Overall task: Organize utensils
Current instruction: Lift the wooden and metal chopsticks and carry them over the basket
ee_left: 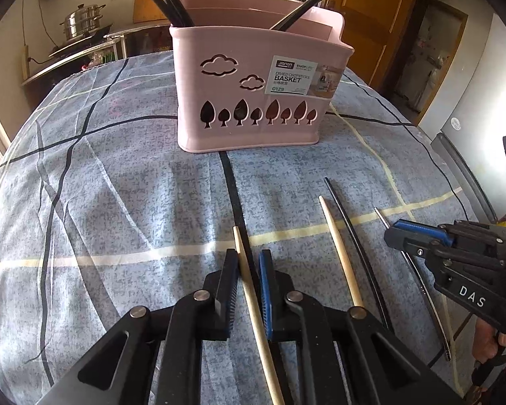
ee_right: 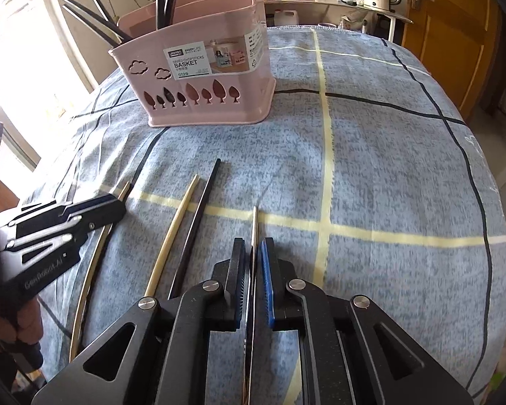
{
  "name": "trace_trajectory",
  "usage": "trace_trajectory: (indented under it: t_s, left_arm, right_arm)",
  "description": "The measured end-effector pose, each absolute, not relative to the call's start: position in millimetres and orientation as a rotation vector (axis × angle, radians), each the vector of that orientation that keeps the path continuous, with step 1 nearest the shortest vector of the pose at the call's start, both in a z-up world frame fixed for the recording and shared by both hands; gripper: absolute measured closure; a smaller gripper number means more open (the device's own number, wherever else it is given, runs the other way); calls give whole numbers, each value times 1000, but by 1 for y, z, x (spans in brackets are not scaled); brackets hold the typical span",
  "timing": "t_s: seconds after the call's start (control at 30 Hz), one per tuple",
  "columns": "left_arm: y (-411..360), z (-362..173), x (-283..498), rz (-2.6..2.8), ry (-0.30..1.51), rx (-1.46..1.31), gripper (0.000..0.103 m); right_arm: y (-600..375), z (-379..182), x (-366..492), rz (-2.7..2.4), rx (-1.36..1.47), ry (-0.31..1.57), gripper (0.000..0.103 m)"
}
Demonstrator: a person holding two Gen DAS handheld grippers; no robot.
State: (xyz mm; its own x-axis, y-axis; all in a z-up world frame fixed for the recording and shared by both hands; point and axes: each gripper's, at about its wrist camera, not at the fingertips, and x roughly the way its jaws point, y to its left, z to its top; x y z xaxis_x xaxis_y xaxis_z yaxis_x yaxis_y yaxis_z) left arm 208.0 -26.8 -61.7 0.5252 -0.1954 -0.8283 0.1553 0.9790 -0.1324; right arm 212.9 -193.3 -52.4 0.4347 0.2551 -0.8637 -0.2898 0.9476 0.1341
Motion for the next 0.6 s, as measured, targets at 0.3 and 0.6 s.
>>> trace_trajectory:
  t_s: [0.3,0.6]
  left_arm:
    - [-40,-59,216,-220,1006,-12,97]
    - [-33,-25,210,-253,934,-51,98]
  right_arm:
    - [-190,-51,221,347,-36,1084,99]
    - [-197,-11,215,381,23,979,99]
